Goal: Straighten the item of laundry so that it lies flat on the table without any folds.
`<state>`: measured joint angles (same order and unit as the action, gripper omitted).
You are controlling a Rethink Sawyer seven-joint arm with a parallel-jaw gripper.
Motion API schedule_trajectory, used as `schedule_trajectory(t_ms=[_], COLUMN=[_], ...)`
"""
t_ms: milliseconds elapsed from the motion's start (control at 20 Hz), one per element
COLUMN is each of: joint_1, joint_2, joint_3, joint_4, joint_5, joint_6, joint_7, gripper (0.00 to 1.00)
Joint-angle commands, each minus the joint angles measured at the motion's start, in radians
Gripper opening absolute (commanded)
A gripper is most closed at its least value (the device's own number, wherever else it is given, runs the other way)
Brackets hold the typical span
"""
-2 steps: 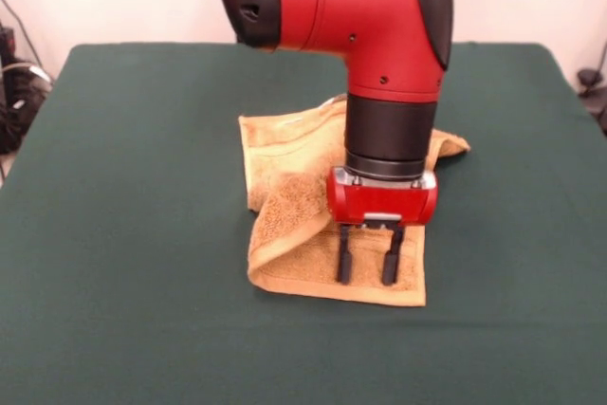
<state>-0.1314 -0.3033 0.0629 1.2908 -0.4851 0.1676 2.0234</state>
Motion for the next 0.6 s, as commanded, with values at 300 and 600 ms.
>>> schedule_trajectory(t_ms=[300,600], joint_1=[0.068,0.098], joint_2=[0.152,0.132], joint_3=[0.022,-0.011], joint_4=[0.016,0.061], joint_5=[0.042,0.063], joint_6=[0.143,0.089], joint_7=[0.065,0.118], gripper=[0.00,0.00])
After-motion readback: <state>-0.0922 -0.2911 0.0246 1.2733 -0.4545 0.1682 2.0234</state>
